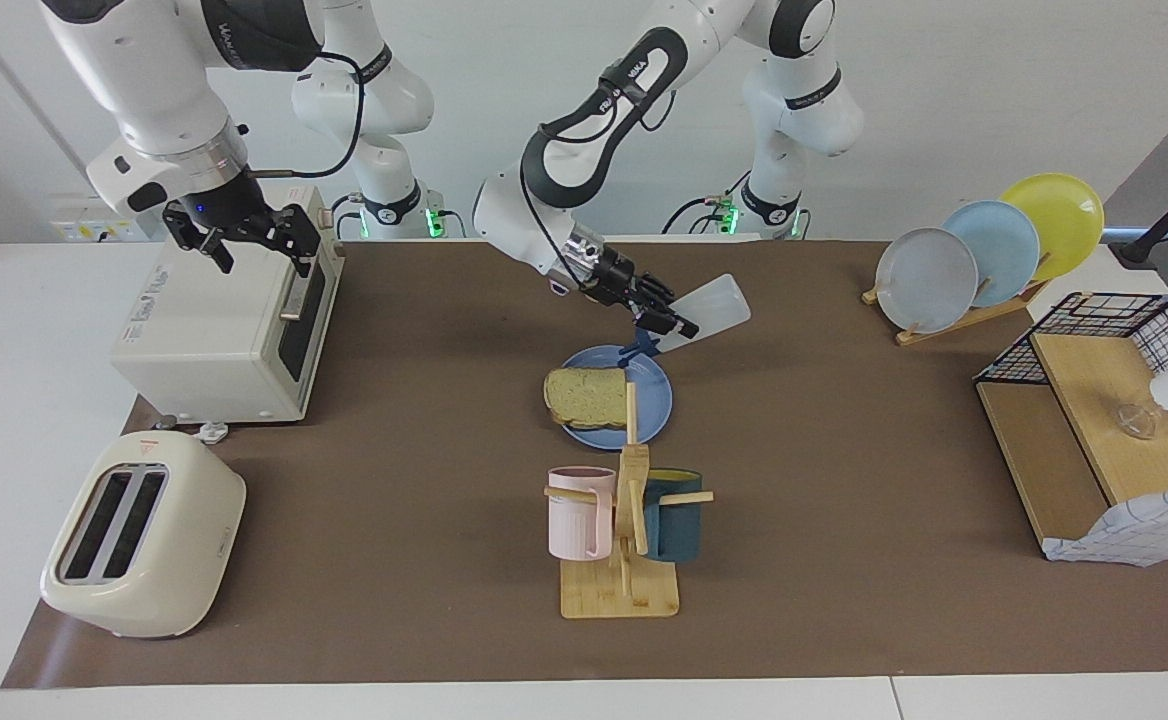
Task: Put bread on plate and add seasoning
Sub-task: 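Carry the bottle back toward its starting spot with the left gripper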
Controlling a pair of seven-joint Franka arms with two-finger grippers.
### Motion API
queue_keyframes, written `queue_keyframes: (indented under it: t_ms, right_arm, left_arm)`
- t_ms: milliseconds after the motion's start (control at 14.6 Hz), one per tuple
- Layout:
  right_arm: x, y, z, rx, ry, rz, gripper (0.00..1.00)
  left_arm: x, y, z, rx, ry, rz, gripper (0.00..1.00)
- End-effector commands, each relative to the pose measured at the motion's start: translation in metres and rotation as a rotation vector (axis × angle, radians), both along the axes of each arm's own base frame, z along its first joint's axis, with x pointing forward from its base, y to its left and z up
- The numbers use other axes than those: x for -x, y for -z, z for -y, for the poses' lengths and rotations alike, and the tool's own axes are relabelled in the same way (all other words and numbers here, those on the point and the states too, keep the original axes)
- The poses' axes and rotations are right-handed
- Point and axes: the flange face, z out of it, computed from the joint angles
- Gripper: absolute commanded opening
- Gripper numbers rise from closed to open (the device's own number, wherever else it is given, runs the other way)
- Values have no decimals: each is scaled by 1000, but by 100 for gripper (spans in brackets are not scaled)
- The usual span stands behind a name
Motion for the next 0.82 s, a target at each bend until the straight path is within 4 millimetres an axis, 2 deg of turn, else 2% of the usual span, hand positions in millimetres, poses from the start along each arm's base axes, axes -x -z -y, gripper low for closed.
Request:
queue_keyframes:
  t_ms: [0, 137, 343, 550, 756]
  right_arm:
    - [3, -4, 4, 13, -21, -5, 100]
    - [3, -4, 4, 13, -21, -5, 100]
    - [3, -4, 4, 13, -21, -5, 100]
    - [3, -4, 4, 13, -21, -5, 100]
    - [3, -4, 4, 13, -21, -5, 100]
  left_arm:
    - [-25, 3, -19, 66, -64, 61, 0]
    - [-40, 5, -35, 102, -98, 100, 0]
    - [-70, -8, -70, 165, -140, 134, 0]
    - [-99, -55, -122, 272, -192, 200, 0]
    - [-108, -92, -155, 437, -290, 245, 0]
